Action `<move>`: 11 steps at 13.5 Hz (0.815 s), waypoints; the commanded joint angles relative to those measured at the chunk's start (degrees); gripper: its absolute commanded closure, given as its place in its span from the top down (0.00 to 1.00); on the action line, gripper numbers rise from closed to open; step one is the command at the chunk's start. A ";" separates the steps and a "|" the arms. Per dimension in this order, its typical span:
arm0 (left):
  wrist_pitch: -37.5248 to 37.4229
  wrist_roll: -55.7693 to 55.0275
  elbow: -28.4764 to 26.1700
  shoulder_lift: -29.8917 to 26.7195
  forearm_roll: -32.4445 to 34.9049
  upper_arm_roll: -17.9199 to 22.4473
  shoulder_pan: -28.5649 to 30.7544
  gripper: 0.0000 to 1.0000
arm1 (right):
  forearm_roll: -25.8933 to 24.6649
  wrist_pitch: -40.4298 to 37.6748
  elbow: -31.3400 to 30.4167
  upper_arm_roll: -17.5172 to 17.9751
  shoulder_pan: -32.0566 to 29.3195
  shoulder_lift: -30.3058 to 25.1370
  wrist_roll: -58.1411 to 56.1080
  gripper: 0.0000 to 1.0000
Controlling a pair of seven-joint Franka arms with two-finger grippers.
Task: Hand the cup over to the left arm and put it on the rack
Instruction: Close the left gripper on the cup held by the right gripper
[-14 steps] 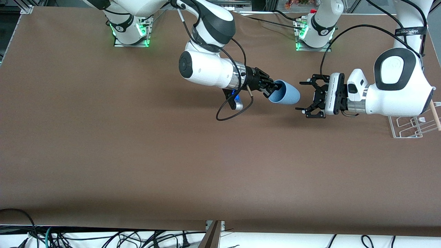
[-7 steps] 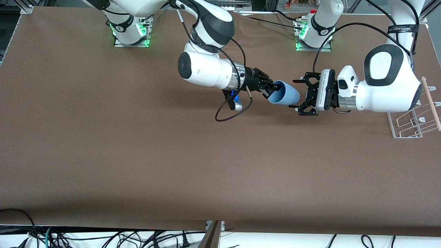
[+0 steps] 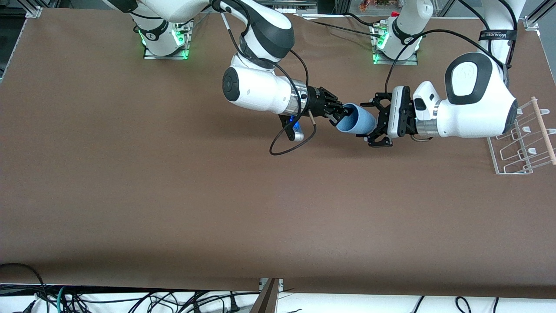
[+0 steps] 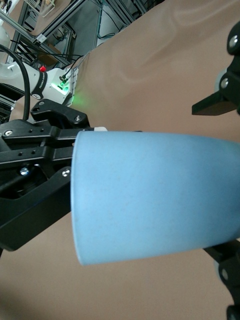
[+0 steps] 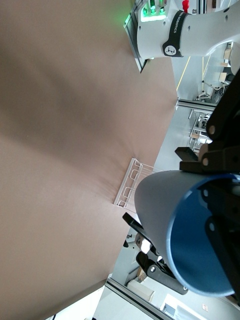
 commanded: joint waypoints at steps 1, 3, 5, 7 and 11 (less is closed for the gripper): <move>1.11 1.60 -2.33 -1.96 -0.92 -0.48 0.00 0.40 | 0.88 -0.64 0.95 0.04 -0.26 -0.02 0.50 0.00; 0.94 1.60 -2.25 -1.96 -0.92 -0.48 0.27 0.31 | 0.97 -0.64 0.95 0.04 -0.35 -0.02 0.50 0.26; 0.85 1.60 -2.25 -1.78 -0.92 -0.48 0.27 0.16 | 0.97 -0.64 0.95 0.04 -0.35 -0.02 0.68 0.61; 0.85 1.52 -2.24 -1.69 -0.92 -0.48 0.27 0.13 | 0.71 -0.73 0.95 -0.13 -0.53 -0.28 0.68 1.00; -0.55 0.72 -1.54 -1.61 -0.48 0.39 0.97 0.13 | 0.53 -7.56 2.52 -0.13 -4.64 -0.72 0.68 1.00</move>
